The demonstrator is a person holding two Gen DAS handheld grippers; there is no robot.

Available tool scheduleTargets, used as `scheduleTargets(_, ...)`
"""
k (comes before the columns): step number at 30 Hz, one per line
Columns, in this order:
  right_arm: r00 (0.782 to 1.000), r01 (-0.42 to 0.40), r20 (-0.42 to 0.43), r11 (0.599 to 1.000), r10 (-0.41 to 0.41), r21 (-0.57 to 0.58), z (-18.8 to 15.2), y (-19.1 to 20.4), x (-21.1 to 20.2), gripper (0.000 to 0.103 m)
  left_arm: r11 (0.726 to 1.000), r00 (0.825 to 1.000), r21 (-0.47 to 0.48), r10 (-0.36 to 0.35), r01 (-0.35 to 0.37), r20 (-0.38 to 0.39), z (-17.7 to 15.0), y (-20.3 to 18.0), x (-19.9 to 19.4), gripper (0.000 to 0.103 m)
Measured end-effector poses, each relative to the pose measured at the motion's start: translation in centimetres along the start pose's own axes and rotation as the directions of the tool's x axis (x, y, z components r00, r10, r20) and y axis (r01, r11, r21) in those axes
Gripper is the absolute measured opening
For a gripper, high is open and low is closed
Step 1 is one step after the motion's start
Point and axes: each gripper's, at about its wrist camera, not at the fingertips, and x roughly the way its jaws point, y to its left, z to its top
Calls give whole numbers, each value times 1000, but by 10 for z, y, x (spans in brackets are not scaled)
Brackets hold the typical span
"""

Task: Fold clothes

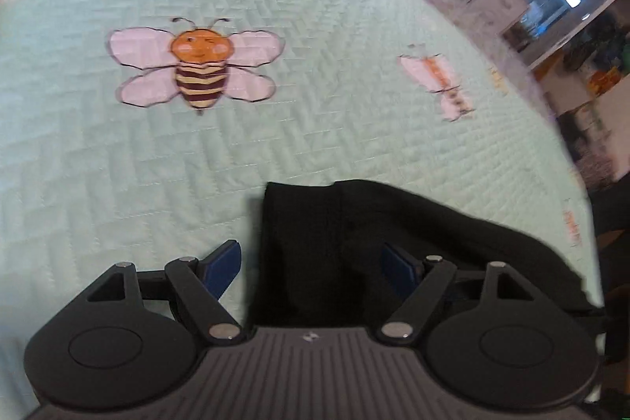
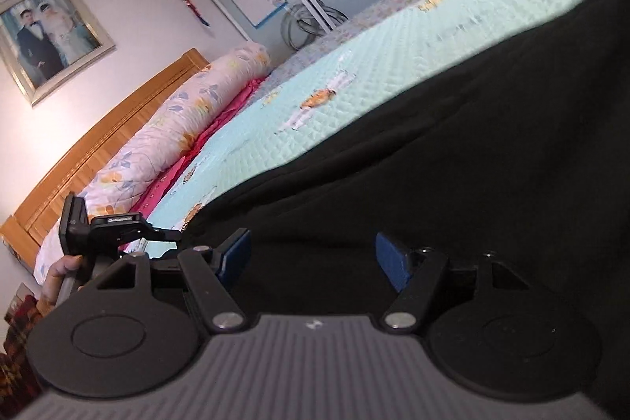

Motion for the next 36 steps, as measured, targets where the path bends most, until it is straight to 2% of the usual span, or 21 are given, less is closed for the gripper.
scheduleTargets(1, 1000, -1, -2, 1000, 1, 5, -1, -2, 1, 71, 1000, 1000, -5, -19, 19, -14, 0, 2, 3, 65)
scheduleTargets(2, 1000, -2, -3, 1000, 2, 10, -2, -4, 1, 72, 1000, 1000, 13, -12, 12, -24, -1, -1, 6, 51)
scheduleTargets(3, 1000, -3, -4, 1000, 3, 5, -2, -5, 2, 73, 999, 999, 41, 7, -5, -32, -2, -6, 9, 41)
scheduleTargets(4, 1000, -5, -2, 1000, 5, 2, -3, -5, 2, 73, 997, 998, 63, 37, -34, -41, -3, -11, 13, 27)
scheduleTargets(7, 1000, -10, 5, 1000, 10, -6, -5, -5, 2, 73, 992, 995, 88, 90, -86, -35, -3, -18, 16, 19)
scheduleTargets(9, 1000, -17, 9, 1000, 17, 0, -6, -6, 1, 73, 982, 989, 117, 149, -149, 12, -5, -26, 11, 17)
scheduleTargets(11, 1000, -17, 10, 1000, 17, 5, -5, -7, 0, 73, 952, 971, 196, 217, -233, 102, -10, -45, 3, 16)
scheduleTargets(13, 1000, -11, 8, 1000, 11, 6, -4, -7, -1, 73, 911, 947, 283, 249, -300, 201, -15, -70, -5, 15)
scheduleTargets(15, 1000, 0, 10, 1000, 0, 7, -2, -4, -3, 73, 867, 920, 349, 258, -356, 295, -17, -96, -12, 15)
scheduleTargets(18, 1000, 6, 20, 1000, -7, 29, 4, -4, -9, 73, 834, 884, 377, 248, -403, 396, -6, -130, -20, 15)
scheduleTargets(20, 999, 13, 34, 999, -14, 52, 8, -7, -16, 73, 810, 851, 374, 265, -451, 453, 11, -148, -20, 15)
scheduleTargets(24, 996, 50, 68, 998, -52, 39, 18, -7, -33, 73, 771, 761, 288, 358, -568, 541, 60, -157, -13, 15)
scheduleTargets(26, 992, 71, 98, 997, -75, 43, 22, -13, -46, 73, 748, 714, 232, 419, -621, 560, 78, -148, -9, 15)
scheduleTargets(27, 990, 82, 114, 996, -87, 47, 24, -16, -53, 73, 735, 690, 203, 450, -647, 567, 87, -142, -6, 15)
scheduleTargets(29, 983, 103, 145, 993, -109, 53, 29, -22, -66, 74, 690, 643, 160, 531, -706, 552, 98, -124, 10, 16)
scheduleTargets(30, 980, 113, 160, 992, -121, 57, 31, -25, -73, 74, 686, 653, 155, 561, -710, 509, 100, -112, 19, 18)
scheduleTargets(32, 973, 143, 174, 987, -154, 75, 35, -37, -86, 74, 702, 697, 158, 602, -694, 390, 103, -85, 38, 22)
scheduleTargets(34, 961, 172, 201, 979, -191, 112, 42, -53, -103, 74, 717, 729, 158, 631, -678, 264, 105, -59, 57, 22)
scheduleTargets(36, 943, 206, 232, 967, -237, 150, 50, -70, -124, 74, 733, 728, 95, 636, -673, 255, 97, -44, 51, 28)
